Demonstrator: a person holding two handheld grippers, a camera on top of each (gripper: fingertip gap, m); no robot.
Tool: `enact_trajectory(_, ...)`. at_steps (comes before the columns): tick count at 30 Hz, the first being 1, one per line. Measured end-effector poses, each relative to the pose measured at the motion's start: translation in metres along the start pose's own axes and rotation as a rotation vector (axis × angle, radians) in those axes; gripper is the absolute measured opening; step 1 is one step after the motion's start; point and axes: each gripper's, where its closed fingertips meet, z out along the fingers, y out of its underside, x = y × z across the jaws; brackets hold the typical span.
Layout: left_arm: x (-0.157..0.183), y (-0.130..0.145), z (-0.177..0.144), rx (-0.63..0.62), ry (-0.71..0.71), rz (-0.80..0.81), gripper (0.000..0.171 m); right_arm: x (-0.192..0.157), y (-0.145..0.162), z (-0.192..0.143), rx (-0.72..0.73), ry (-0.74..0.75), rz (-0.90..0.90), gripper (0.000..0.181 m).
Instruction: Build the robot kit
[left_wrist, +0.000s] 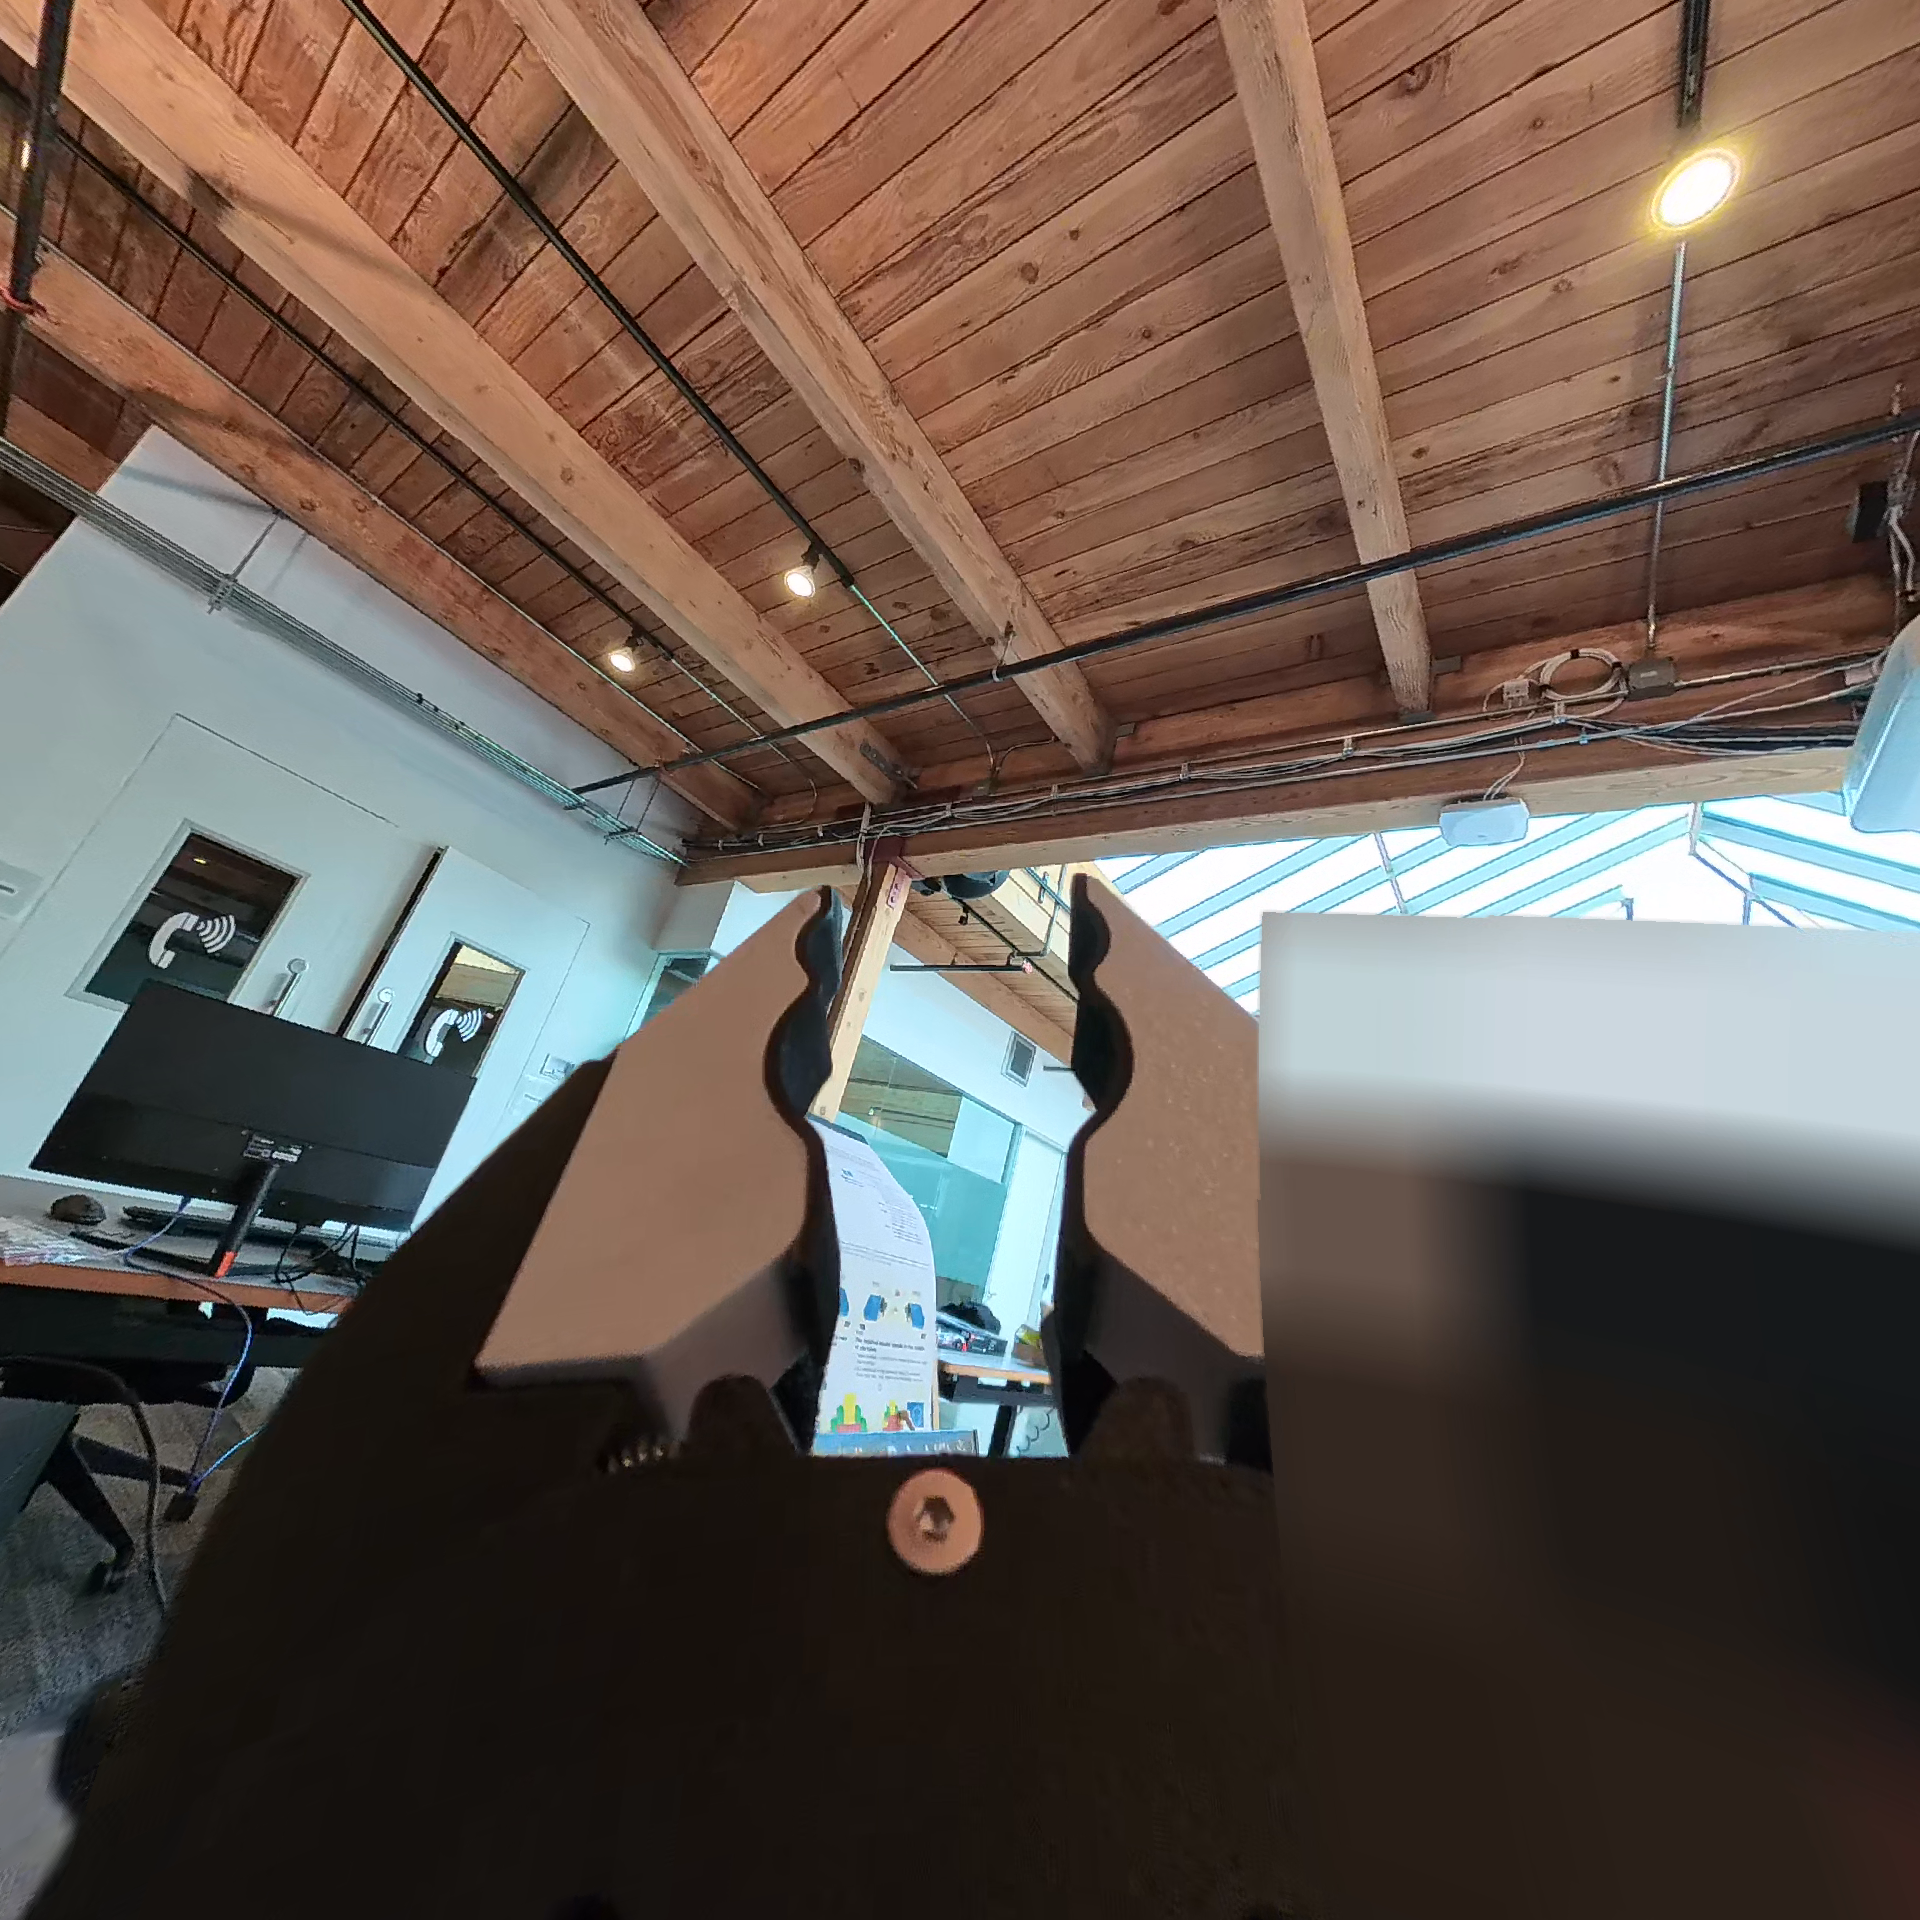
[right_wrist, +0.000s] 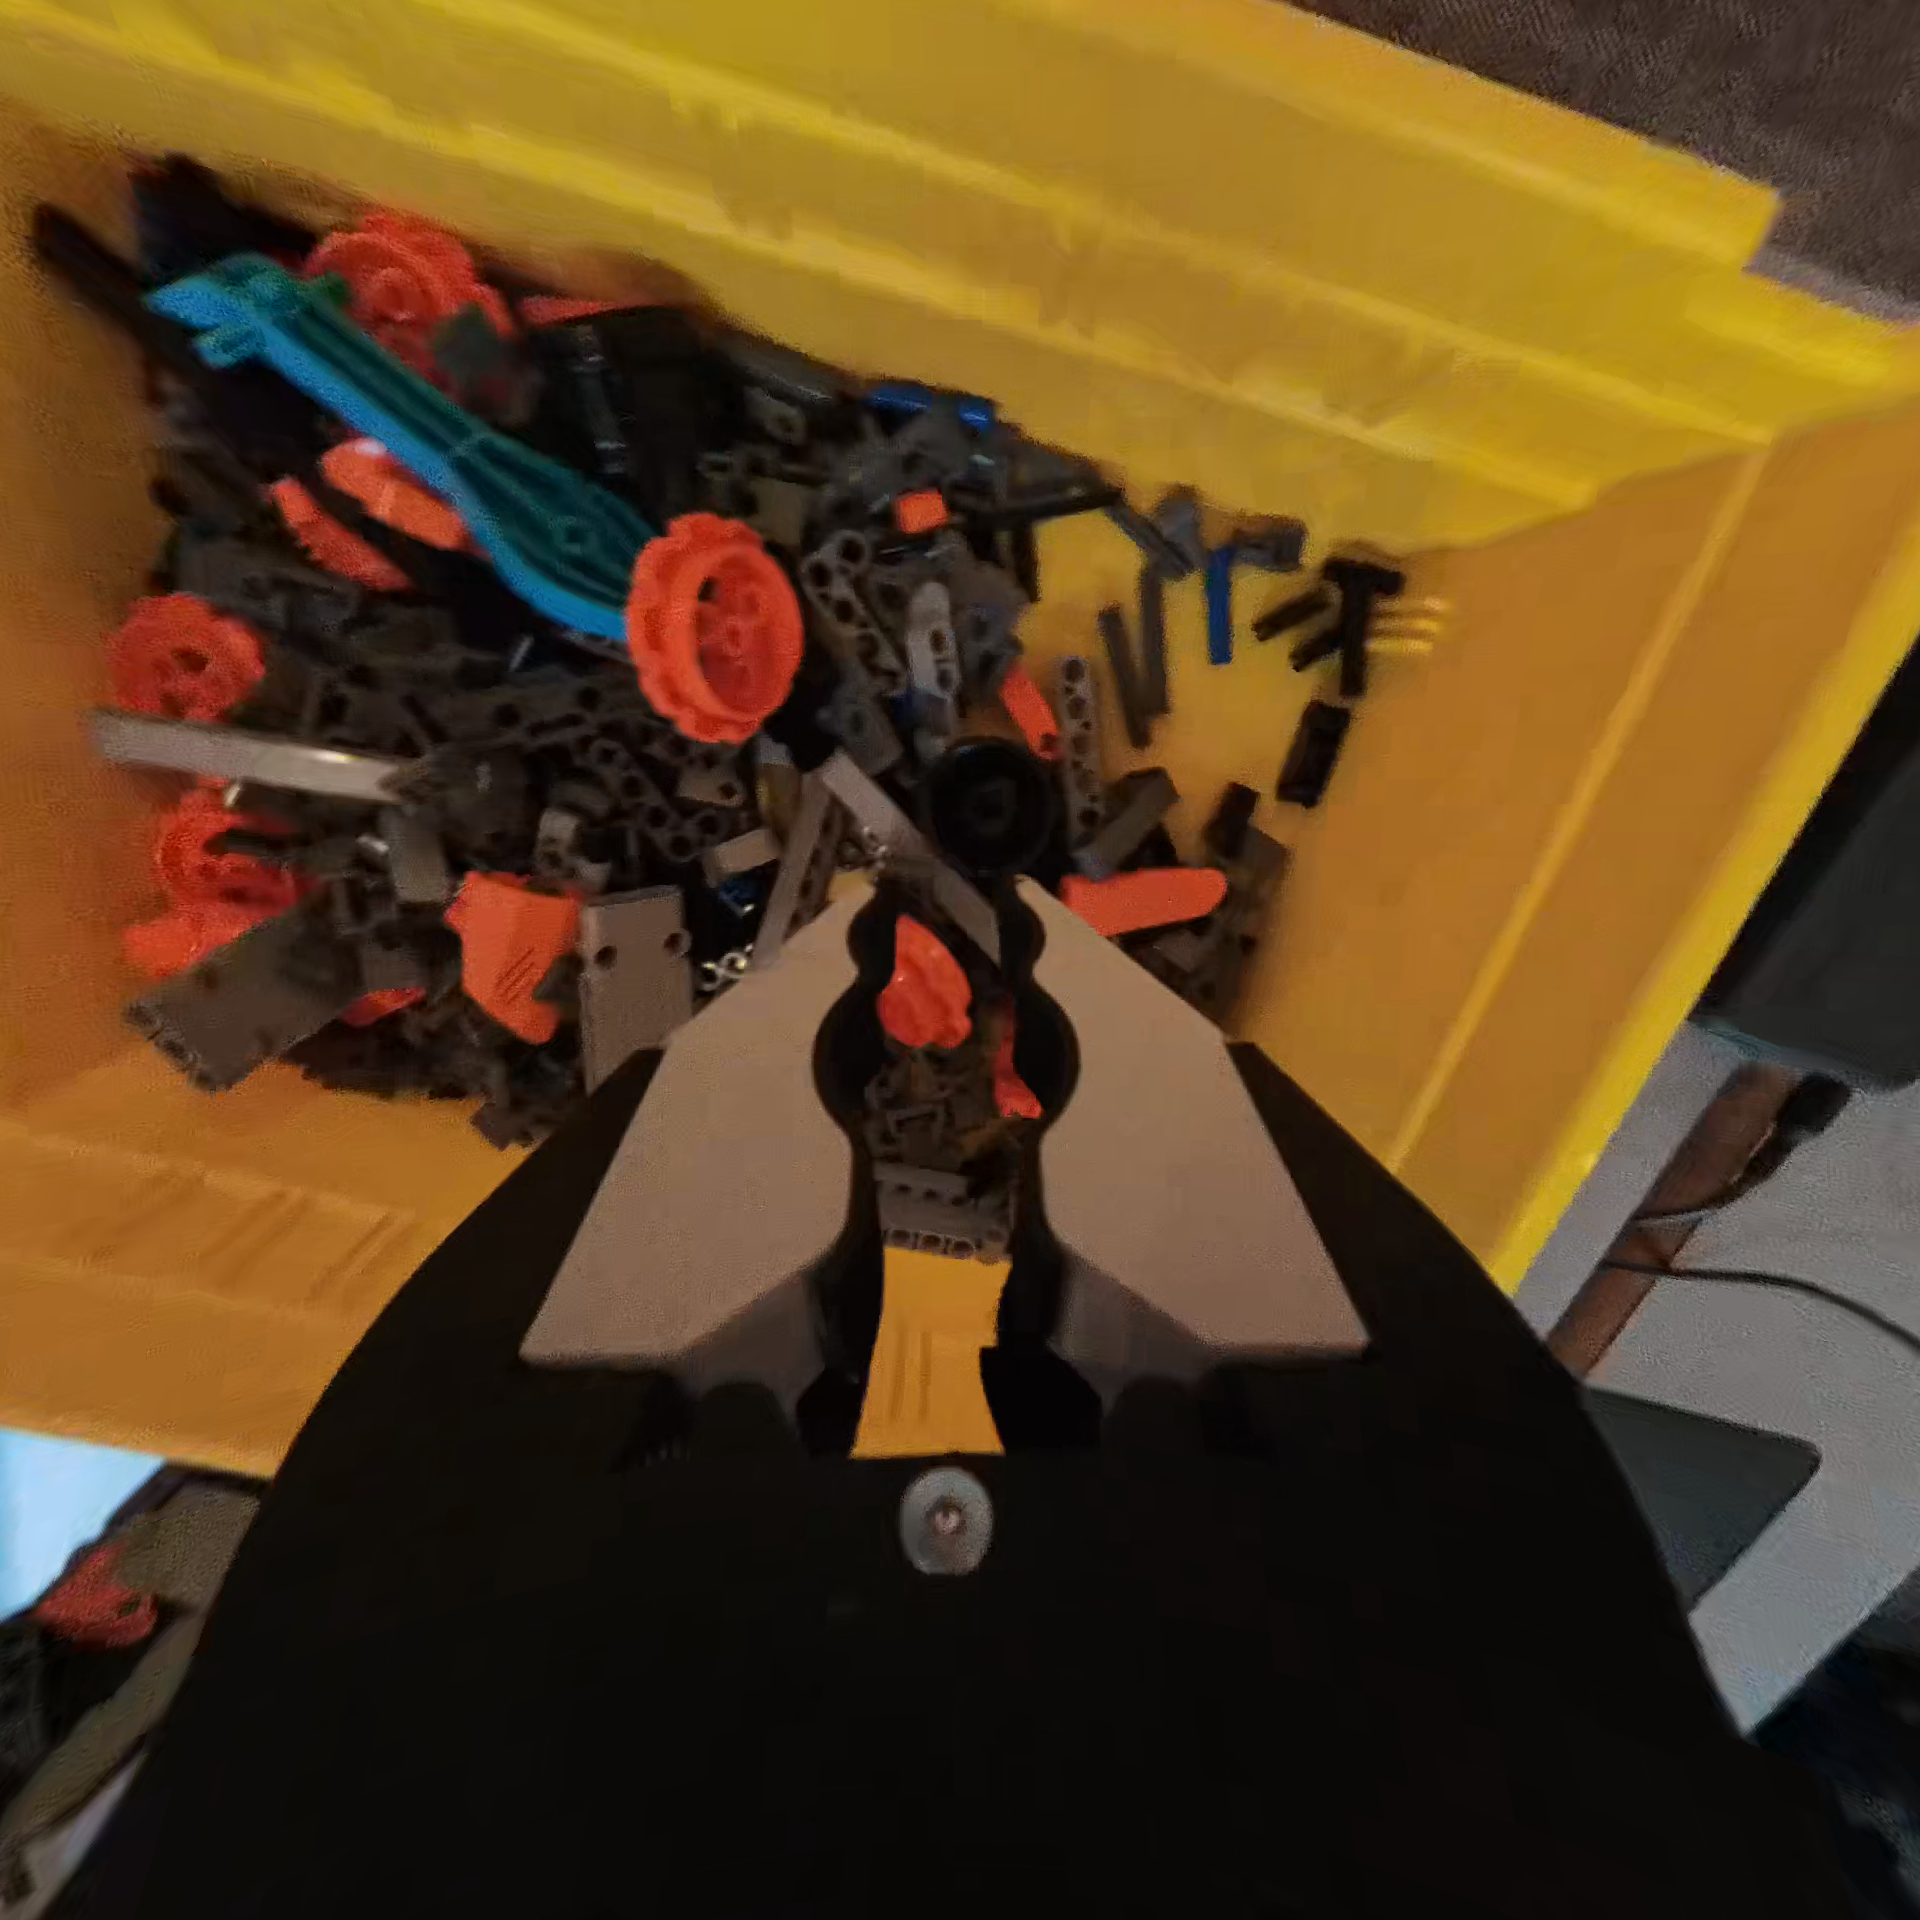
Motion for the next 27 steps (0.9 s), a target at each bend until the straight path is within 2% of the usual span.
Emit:
enact_trajectory(1,-0.001,0.0,0.0,0.003,0.0,-0.003,0.042,-0.008,-0.001,-0.002,0.018,-0.014,-0.071,0.028)
enact_trajectory(7,0.002,0.004,0.002,-0.015,0.005,0.0,0.042,-0.044,0.006,0.029,-0.049,-0.082,-0.353,0.029)
enact_trajectory(11,0.0,0.002,0.001,-0.007,0.001,-0.001,0.042,-0.027,-0.006,0.043,-0.057,-0.003,-0.4,0.023)
enact_trajectory(15,-0.001,0.003,0.001,-0.012,0.003,-0.002,0.042,0.027,-0.017,0.034,-0.056,0.214,-0.329,0.016)
enact_trajectory(16,-0.001,0.003,0.001,-0.013,0.004,-0.002,0.042,0.035,-0.016,0.03,-0.059,0.229,-0.302,0.016)
enact_trajectory(19,-0.001,0.001,0.0,-0.005,0.002,-0.002,0.042,0.029,-0.01,0.017,-0.054,0.161,-0.239,0.022)
enact_trajectory(22,-0.001,0.001,0.0,-0.003,0.004,-0.006,0.042,-0.016,0.01,0.005,-0.096,-0.069,-0.26,0.026)
enact_trajectory(24,-0.001,0.002,0.001,-0.007,0.004,-0.002,0.042,-0.045,0.029,0.004,-0.163,-0.187,-0.32,0.021)
enact_trajectory(27,0.0,0.004,0.002,-0.014,0.007,-0.004,0.042,-0.045,0.053,0.019,-0.304,-0.133,-0.411,0.019)
